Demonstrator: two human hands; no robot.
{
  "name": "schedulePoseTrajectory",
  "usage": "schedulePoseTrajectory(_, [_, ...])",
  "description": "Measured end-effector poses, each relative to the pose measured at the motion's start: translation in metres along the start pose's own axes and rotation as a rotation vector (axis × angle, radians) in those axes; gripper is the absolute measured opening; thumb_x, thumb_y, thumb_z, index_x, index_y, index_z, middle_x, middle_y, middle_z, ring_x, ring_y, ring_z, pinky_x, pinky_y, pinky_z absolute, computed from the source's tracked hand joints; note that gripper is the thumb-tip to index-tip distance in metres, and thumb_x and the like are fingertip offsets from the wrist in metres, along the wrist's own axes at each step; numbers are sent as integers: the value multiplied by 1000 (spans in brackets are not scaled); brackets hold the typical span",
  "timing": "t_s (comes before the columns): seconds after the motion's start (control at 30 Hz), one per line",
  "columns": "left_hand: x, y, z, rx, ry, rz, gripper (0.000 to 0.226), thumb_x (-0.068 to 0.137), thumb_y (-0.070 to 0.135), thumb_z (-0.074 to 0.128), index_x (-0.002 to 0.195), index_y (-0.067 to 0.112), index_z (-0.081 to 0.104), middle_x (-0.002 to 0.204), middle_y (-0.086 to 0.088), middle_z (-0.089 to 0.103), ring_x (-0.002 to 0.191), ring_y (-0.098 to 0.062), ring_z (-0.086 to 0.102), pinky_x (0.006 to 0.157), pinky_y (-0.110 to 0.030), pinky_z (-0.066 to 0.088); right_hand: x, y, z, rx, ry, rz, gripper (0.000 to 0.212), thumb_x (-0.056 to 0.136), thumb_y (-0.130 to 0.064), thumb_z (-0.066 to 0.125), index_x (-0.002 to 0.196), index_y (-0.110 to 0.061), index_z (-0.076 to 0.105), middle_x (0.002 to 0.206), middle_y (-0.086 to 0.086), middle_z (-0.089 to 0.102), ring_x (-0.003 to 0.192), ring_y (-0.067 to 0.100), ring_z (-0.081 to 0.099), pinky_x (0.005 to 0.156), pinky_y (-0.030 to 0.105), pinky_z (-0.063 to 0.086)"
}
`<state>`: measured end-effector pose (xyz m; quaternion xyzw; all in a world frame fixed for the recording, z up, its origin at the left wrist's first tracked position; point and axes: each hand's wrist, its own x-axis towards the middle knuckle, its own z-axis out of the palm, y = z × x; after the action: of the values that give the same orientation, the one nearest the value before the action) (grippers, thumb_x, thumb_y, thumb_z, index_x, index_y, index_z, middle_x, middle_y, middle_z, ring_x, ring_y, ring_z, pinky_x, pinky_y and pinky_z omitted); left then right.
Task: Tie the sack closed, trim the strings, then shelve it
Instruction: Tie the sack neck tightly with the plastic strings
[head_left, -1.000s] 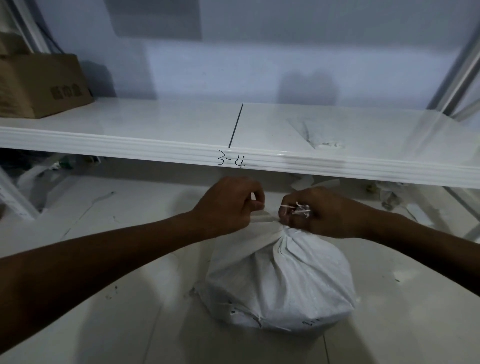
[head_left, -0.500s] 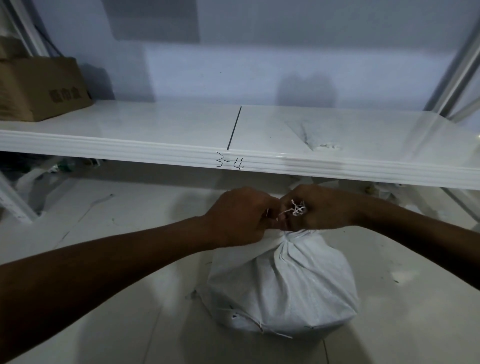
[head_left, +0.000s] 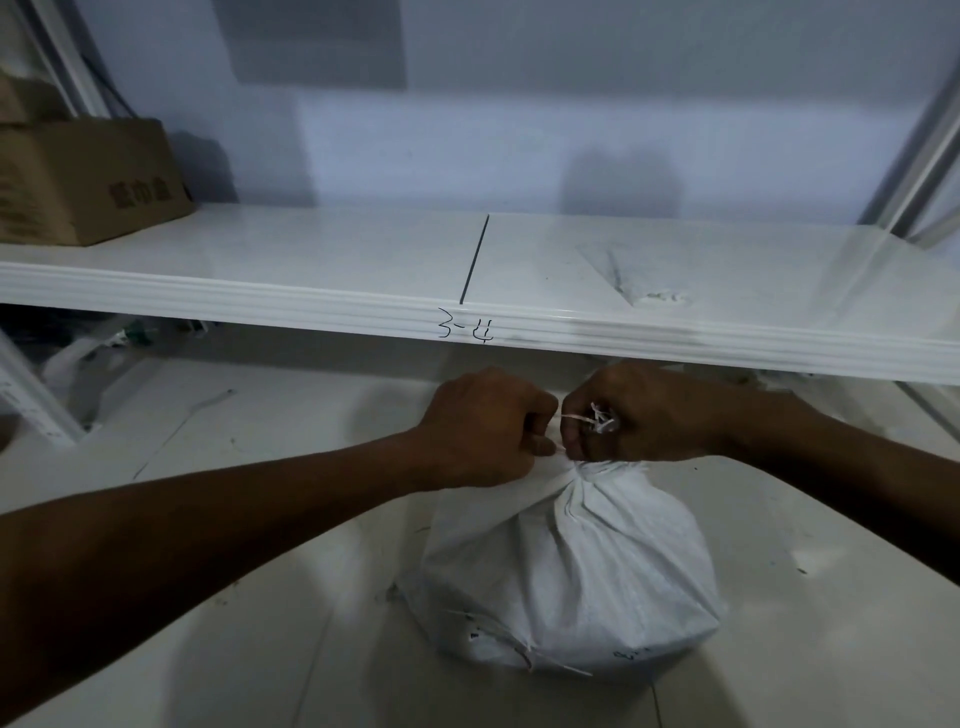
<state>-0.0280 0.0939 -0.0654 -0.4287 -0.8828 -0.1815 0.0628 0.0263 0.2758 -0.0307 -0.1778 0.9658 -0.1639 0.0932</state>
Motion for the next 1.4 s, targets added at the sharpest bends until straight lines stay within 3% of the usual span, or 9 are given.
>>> schedulePoseTrajectory(0.2, [-2, -5, 1, -25, 30, 9, 32, 76, 33, 73, 61, 23, 47, 49, 12, 43, 58, -11, 49, 60, -25, 44, -2, 6, 4, 46, 17, 7, 12, 85, -17, 69, 83, -29, 72, 79, -18, 70, 77, -7, 64, 67, 7, 48])
schedulePoseTrajectory(0.4, [2, -12, -1, -188, -15, 31, 16, 77, 36, 77, 70, 24, 68, 48, 15, 48, 48, 3, 47, 56, -22, 40, -5, 17, 11, 173, 67, 40, 10, 88, -19, 66, 90, -24, 75, 90, -12, 74, 86, 2, 68, 80, 21, 54])
schedulePoseTrajectory(0.5, [3, -14, 1, -235, 39, 56, 12, 79, 34, 76, 73, 24, 73, 46, 17, 49, 47, 3, 50, 55, -19, 40, -12, 20, 14, 253, 122, 45, 9, 91, -27, 64, 94, -26, 73, 94, -9, 74, 87, 2, 67, 77, 18, 52])
schedulePoseTrajectory(0.63, [0, -19, 3, -307, 66, 61, 13, 80, 34, 71, 79, 22, 76, 60, 6, 68, 55, -3, 61, 59, -28, 54, -28, 22, 10, 522, 81, 59, 34, 79, -27, 79, 112, -24, 70, 105, -8, 75, 94, 2, 70, 81, 15, 54])
schedulePoseTrajectory(0.73, [-2, -23, 4, -334, 78, 38, 12, 81, 29, 70, 77, 19, 73, 68, 3, 73, 64, -3, 68, 64, -30, 58, -34, 25, 17, 524, 32, 50, 53, 68, -23, 88, 116, -24, 64, 104, -10, 73, 93, 4, 70, 78, 19, 55])
schedulePoseTrajectory(0.9, [-4, -22, 6, -414, 30, 40, 8, 86, 16, 71, 83, 9, 74, 73, 0, 75, 67, -6, 72, 69, -27, 61, -28, 26, 24, 242, 235, -36, 30, 76, -37, 81, 99, -21, 71, 90, -3, 74, 76, 9, 68, 68, 33, 57])
schedulePoseTrajectory(1.07, [-10, -25, 7, -497, -29, 39, 16, 82, 21, 77, 94, 12, 76, 87, 5, 77, 79, 0, 72, 76, -19, 58, -24, 19, 21, 229, 308, -56, 20, 78, -33, 80, 87, -18, 71, 74, -6, 69, 62, 5, 61, 56, 16, 43])
schedulePoseTrajectory(1.27, [-12, -17, 11, -511, -72, 11, 4, 82, 12, 74, 79, 10, 74, 74, 7, 73, 68, 2, 68, 70, -18, 55, -11, 17, 27, 209, 369, 28, 31, 74, -39, 74, 74, -9, 69, 69, 8, 70, 63, 24, 65, 58, 41, 51])
schedulePoseTrajectory(1.4, [-7, -16, 11, -550, -67, -27, 6, 83, 12, 73, 79, 8, 70, 73, 2, 74, 68, -6, 70, 66, -20, 55, -6, 11, 27, 199, 461, 114, 24, 74, -25, 76, 69, -5, 64, 69, 12, 67, 59, 19, 60, 55, 31, 44])
